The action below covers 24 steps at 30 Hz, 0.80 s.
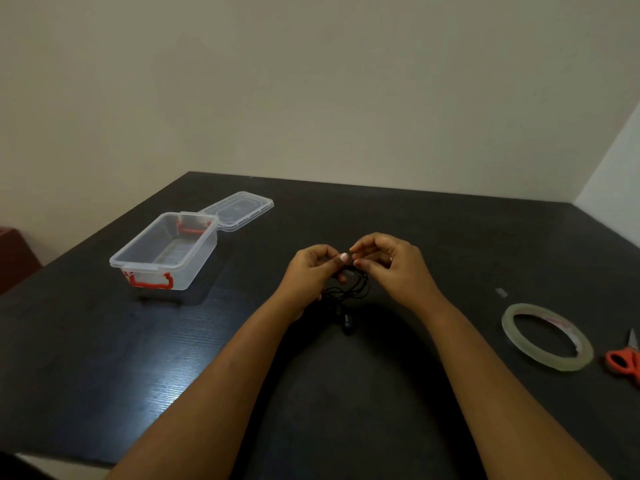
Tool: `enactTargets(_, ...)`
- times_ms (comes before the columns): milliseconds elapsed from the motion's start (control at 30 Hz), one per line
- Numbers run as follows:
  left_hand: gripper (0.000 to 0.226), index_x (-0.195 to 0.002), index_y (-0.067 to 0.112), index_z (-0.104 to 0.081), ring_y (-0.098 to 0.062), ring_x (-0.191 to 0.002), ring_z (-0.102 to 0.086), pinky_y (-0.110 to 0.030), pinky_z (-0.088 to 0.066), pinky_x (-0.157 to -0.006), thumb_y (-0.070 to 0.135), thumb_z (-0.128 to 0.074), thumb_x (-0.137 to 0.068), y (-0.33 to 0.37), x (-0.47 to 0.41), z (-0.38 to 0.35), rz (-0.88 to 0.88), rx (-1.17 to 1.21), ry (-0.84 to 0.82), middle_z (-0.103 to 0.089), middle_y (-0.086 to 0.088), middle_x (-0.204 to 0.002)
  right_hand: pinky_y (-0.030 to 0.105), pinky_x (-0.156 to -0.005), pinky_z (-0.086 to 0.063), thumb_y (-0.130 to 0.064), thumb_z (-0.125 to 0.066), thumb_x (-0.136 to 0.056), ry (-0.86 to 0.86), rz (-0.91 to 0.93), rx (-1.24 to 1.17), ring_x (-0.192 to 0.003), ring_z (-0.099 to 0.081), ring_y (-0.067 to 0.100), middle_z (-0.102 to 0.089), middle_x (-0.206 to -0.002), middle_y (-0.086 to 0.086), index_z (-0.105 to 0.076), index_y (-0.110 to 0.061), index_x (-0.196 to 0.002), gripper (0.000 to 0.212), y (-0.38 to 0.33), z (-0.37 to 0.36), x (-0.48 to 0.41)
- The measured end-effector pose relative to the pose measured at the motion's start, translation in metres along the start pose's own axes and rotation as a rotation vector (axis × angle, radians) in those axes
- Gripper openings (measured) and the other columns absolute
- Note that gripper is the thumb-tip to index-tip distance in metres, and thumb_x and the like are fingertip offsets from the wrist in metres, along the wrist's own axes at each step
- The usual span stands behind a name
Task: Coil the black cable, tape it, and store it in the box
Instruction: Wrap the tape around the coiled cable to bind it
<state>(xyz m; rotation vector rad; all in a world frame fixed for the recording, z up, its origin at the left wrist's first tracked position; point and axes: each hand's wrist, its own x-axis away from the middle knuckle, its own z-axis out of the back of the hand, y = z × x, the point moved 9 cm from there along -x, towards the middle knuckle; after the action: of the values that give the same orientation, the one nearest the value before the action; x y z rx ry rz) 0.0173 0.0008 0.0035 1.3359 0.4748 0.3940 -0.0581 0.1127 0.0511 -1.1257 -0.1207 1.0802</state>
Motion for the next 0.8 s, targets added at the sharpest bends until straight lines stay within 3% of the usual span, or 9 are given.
enactTargets(133, 0.020, -0.086, 0.014, -0.063, -0.005, -0.040, -0.042, -0.020, -0.031, -0.039, 0.031, -0.056, -0.092, 0.000, 0.000, -0.001, 0.001, -0.017, -0.005, -0.066, -0.003, -0.070, 0.015, -0.077, -0.053, -0.002, -0.067, -0.084, -0.006, 0.023, 0.025, -0.085, -0.068, 0.001, -0.070, -0.090, -0.006, -0.068, -0.017, -0.095, 0.018, -0.002, 0.000, 0.000)
enactTargets(233, 0.019, -0.085, 0.016, -0.064, -0.002, -0.039, -0.042, -0.021, -0.032, -0.038, 0.030, -0.055, -0.093, 0.000, 0.000, -0.001, -0.004, -0.013, -0.004, -0.065, -0.002, -0.068, 0.017, -0.080, -0.054, -0.008, -0.076, -0.077, -0.056, 0.030, 0.017, -0.089, -0.067, 0.002, -0.070, -0.094, -0.006, -0.068, -0.021, -0.096, 0.025, -0.004, -0.004, 0.001)
enactTargets(367, 0.022, -0.084, 0.015, -0.064, -0.003, -0.038, -0.041, -0.020, -0.032, -0.037, 0.028, -0.051, -0.095, 0.000, 0.000, 0.002, -0.008, 0.025, 0.029, -0.065, -0.003, -0.069, 0.012, -0.084, -0.045, -0.021, -0.080, -0.073, -0.097, 0.142, 0.290, -0.095, -0.058, -0.003, -0.063, -0.100, -0.021, -0.069, -0.027, -0.098, 0.028, -0.013, -0.013, 0.001)
enactTargets(500, 0.024, -0.079, 0.017, -0.063, -0.002, -0.037, -0.040, -0.019, -0.031, -0.036, 0.030, -0.051, -0.095, 0.001, -0.001, 0.004, -0.015, 0.000, 0.044, -0.062, 0.003, -0.065, 0.023, -0.085, -0.045, -0.018, -0.077, -0.077, -0.078, 0.257, 0.414, -0.092, -0.057, 0.007, -0.068, -0.098, -0.009, -0.073, -0.021, -0.095, 0.019, -0.020, -0.019, 0.002)
enactTargets(800, 0.026, -0.082, 0.015, -0.063, -0.002, -0.037, -0.038, -0.020, -0.030, -0.038, 0.033, -0.050, -0.095, 0.000, 0.001, 0.001, 0.005, 0.031, 0.003, -0.066, -0.003, -0.075, 0.027, -0.076, -0.053, -0.012, -0.060, -0.089, -0.045, 0.362, 0.588, -0.085, -0.064, 0.012, -0.072, -0.091, -0.003, -0.073, -0.019, -0.095, 0.015, -0.028, -0.019, 0.007)
